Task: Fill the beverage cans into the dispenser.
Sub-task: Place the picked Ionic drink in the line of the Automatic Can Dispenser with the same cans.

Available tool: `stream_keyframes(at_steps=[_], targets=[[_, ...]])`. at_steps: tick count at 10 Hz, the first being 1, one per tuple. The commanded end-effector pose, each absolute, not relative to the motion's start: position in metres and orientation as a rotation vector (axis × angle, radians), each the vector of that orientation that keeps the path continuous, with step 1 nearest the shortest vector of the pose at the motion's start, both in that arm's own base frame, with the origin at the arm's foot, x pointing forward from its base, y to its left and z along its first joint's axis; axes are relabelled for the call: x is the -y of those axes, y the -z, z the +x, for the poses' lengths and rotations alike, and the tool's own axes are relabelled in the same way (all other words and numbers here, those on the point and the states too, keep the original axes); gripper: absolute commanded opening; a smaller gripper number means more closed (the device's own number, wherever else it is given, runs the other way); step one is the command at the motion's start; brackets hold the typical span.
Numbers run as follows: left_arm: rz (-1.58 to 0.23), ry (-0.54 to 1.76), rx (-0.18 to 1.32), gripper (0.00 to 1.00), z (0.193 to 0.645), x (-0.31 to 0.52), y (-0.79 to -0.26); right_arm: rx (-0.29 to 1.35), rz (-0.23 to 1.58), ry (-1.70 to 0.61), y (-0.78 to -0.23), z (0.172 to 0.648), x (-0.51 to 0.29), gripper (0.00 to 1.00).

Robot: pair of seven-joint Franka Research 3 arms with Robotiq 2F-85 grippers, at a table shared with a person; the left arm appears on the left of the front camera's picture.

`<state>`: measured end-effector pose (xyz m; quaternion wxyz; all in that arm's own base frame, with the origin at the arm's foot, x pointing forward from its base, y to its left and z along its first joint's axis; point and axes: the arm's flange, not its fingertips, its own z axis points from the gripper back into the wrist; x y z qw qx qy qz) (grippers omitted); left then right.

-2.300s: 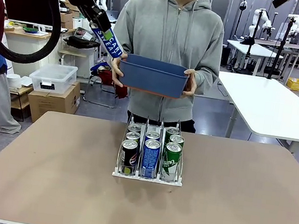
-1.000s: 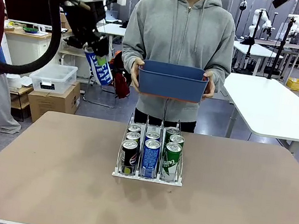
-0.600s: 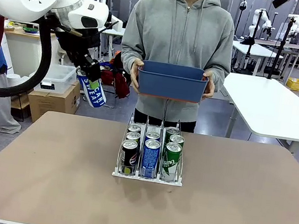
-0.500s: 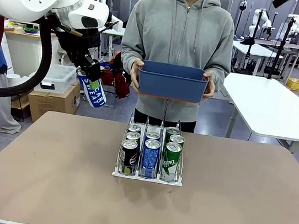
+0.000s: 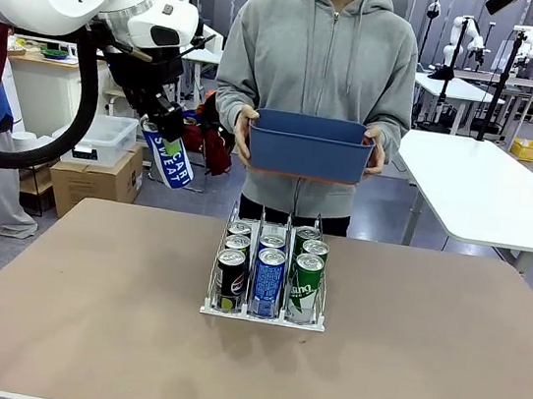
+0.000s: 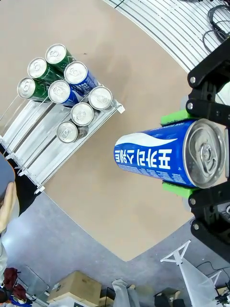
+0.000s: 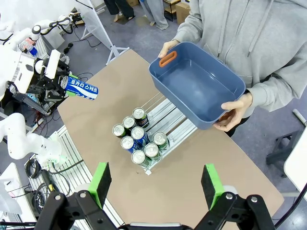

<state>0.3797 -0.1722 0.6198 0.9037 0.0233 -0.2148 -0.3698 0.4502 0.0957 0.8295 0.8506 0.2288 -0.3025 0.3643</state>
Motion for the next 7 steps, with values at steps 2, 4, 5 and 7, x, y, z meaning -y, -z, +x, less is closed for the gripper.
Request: stream_keyframes(at_steps=[2,4,5,7], targets=[[0.024,0.662,0.444,0.57,0.361,0.2,-0.606,0.633,0.496,-0.76,-0.828,0.447,-0.095,1.0],[0.031,0.626,0.504,0.57,0.325,0.229,-0.59,0.633,0.496,-0.76,-0.828,0.447,-0.095,1.0],[0.039,0.635,0.553,0.57,0.312,0.235,-0.584,0.633,0.496,-0.76,-0.828,0.447,-0.095,1.0],[-0.006,0.648,0.588,0.57,0.291,0.256,-0.562,0.633,0.496,-0.76,-0.828,0.447,-0.095,1.0]])
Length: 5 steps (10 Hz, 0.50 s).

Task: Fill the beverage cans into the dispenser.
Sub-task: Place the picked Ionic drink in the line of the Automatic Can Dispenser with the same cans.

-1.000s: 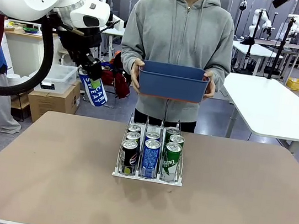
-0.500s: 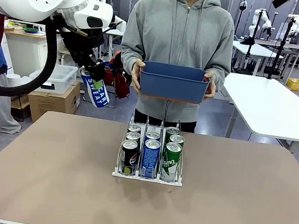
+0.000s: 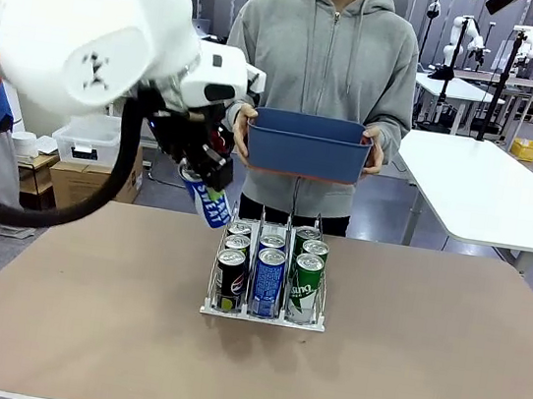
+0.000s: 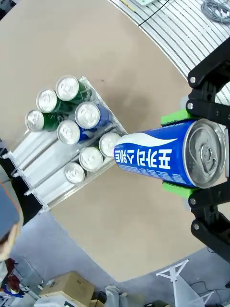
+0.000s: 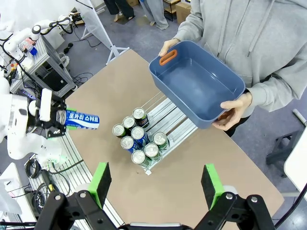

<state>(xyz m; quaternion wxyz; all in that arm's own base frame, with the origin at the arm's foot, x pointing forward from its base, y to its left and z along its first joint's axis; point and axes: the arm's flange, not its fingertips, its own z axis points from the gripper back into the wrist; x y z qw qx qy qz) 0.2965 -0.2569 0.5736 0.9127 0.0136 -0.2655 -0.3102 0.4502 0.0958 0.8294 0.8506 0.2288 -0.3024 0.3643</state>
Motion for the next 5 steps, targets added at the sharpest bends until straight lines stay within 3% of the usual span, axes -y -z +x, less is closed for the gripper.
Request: stream_keyframes(at_steps=[1,4,5], targets=[[-0.035,0.702,0.581,0.57,0.284,0.264,-0.549,0.633,0.496,-0.76,-0.828,0.447,-0.095,1.0],[-0.048,0.802,0.567,0.57,0.282,0.282,-0.529,0.633,0.496,-0.76,-0.828,0.447,-0.095,1.0],[-0.008,0.729,0.554,0.57,0.273,0.281,-0.535,0.633,0.496,-0.76,-0.828,0.447,-0.095,1.0]])
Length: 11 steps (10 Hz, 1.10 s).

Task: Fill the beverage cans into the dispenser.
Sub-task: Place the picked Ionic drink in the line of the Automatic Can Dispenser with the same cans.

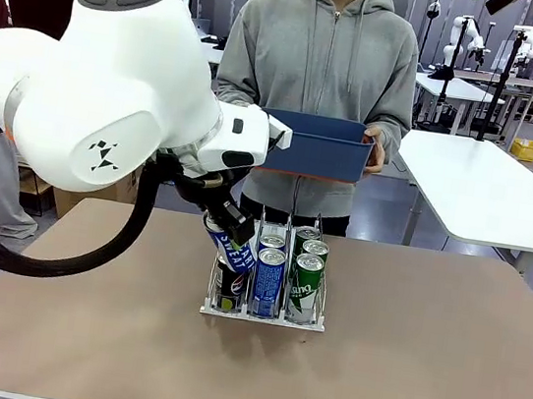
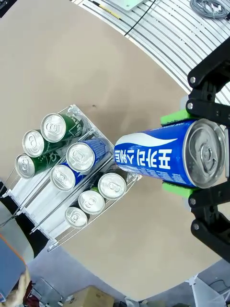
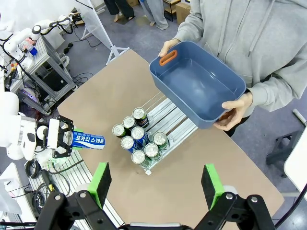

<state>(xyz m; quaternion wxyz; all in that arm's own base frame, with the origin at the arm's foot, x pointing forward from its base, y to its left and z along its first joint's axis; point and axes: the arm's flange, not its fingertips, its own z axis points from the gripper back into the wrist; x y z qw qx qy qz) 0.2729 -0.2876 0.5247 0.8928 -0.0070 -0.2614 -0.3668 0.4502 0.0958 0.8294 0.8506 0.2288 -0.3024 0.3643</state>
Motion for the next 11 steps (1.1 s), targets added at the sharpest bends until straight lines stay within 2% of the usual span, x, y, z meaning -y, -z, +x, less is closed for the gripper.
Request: stream_keyframes(at_steps=[1,3,5,7,10,11], targets=[[-0.008,0.729,0.554,0.57,0.273,0.281,-0.535,0.633,0.496,-0.76,-0.828,0.447,-0.095,1.0],[-0.008,0.729,0.554,0.57,0.273,0.281,-0.535,0.633,0.496,-0.76,-0.828,0.447,-0.095,1.0],[0.028,0.8,0.49,0.57,0.274,0.297,-0.514,0.633,0.496,-0.76,-0.828,0.447,-0.095,1.0],[0.004,0.83,0.492,0.57,0.282,0.313,-0.498,0.633,0.496,-0.76,-0.828,0.447,-0.095,1.0],[0.058,0.858,0.547,0.29,0.292,0.322,-0.484,0.633,0.496,-0.76,-0.828,0.447,-0.095,1.0],[0.062,0.865,0.547,0.17,0.296,0.325,-0.479,0.633,0.496,-0.76,-0.828,0.447,-0.095,1.0]])
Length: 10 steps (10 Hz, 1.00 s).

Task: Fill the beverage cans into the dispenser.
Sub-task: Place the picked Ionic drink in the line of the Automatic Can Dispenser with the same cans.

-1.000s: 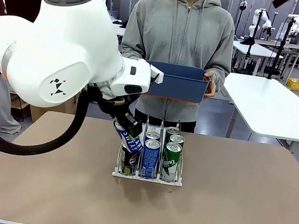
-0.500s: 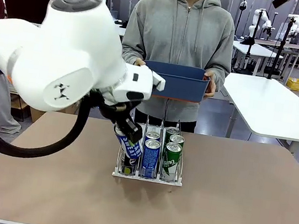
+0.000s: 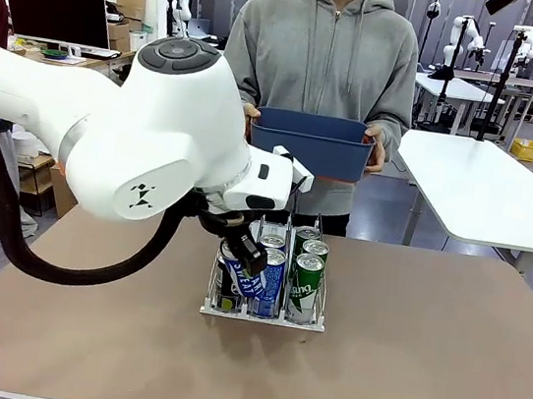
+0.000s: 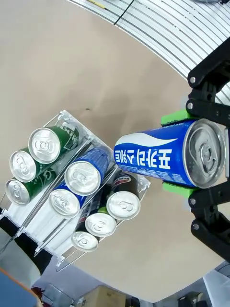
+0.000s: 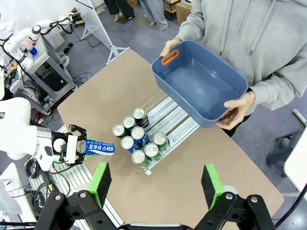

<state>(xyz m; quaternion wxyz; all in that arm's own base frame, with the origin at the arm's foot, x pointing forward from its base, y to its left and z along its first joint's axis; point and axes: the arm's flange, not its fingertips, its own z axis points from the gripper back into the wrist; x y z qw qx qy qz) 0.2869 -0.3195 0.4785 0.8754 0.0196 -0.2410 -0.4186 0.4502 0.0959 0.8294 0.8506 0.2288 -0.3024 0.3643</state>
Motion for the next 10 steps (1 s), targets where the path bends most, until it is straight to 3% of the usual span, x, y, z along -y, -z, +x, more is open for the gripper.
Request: stream_keyframes(at_steps=[1,2,6,7,10], targets=[[0.052,0.867,0.552,0.09,0.302,0.328,-0.475,0.633,0.496,-0.76,-0.828,0.447,-0.095,1.0],[0.034,0.835,0.554,0.0,0.307,0.334,-0.471,0.633,0.496,-0.76,-0.828,0.447,-0.095,1.0],[0.032,0.873,0.518,0.0,0.297,0.323,-0.472,0.633,0.496,-0.76,-0.828,0.447,-0.095,1.0],[0.022,0.866,0.506,0.57,0.302,0.327,-0.467,0.633,0.496,-0.76,-0.828,0.447,-0.095,1.0],[0.061,0.839,0.536,0.57,0.315,0.348,-0.465,0.633,0.496,-0.76,-0.828,0.447,-0.095,1.0]])
